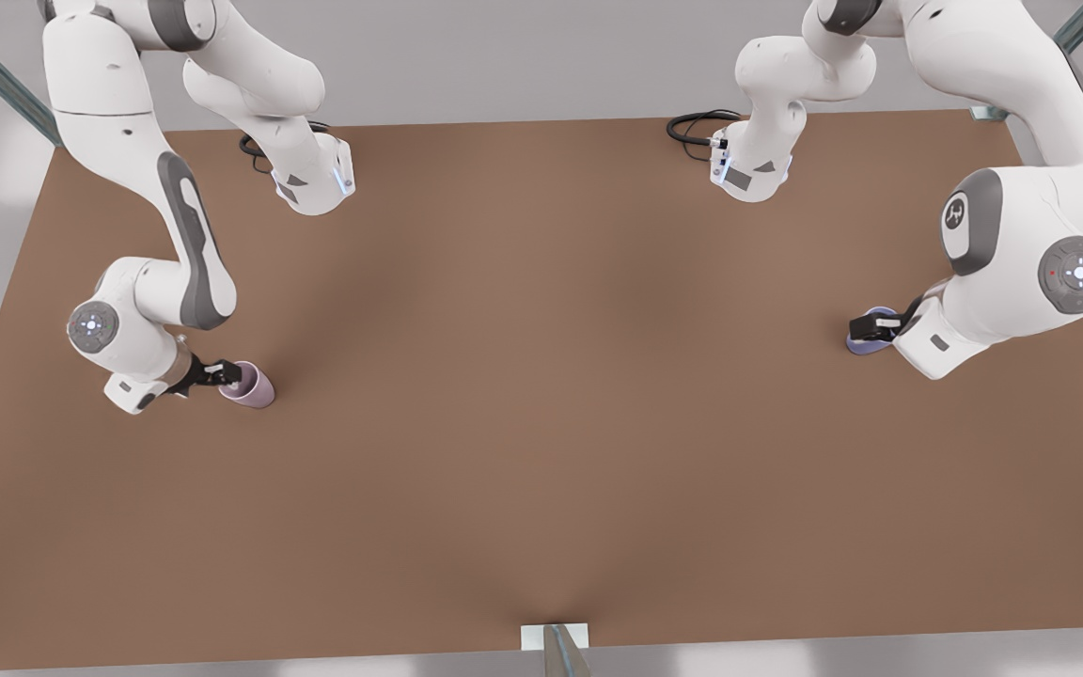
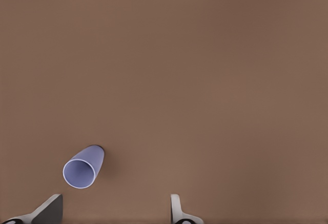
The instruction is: Stack the cups, with the pink cup at the bottom and the purple cup at the top
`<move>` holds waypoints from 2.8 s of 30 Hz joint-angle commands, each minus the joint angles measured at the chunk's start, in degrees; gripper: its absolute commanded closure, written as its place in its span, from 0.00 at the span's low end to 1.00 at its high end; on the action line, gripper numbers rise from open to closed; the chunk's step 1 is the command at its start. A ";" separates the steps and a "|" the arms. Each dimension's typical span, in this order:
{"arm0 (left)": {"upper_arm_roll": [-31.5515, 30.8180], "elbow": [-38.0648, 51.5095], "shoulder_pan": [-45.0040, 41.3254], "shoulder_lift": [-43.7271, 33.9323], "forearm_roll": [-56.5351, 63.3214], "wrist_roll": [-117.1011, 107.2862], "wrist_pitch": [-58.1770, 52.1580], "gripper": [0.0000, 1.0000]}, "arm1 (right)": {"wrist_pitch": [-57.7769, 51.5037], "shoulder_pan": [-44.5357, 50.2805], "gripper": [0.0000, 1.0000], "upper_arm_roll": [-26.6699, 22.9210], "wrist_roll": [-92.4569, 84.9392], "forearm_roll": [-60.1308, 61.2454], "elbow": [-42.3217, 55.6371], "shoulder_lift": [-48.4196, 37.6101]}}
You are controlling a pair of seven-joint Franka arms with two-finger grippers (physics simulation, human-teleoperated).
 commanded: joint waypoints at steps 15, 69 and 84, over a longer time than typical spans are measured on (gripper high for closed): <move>0.27 0.00 0.12 0.43 -0.03 0.53 0.00 0.00 | 6.98 -1.73 0.73 0.09 -0.02 0.10 -3.53 4.07; 16.44 -43.06 8.64 3.51 -4.07 20.21 39.64 0.09 | -10.86 46.88 0.63 8.44 81.63 6.69 52.10 35.54; 16.26 -42.89 8.73 5.88 -5.48 20.21 39.73 0.79 | -18.85 40.73 0.34 5.54 69.07 6.78 45.77 21.57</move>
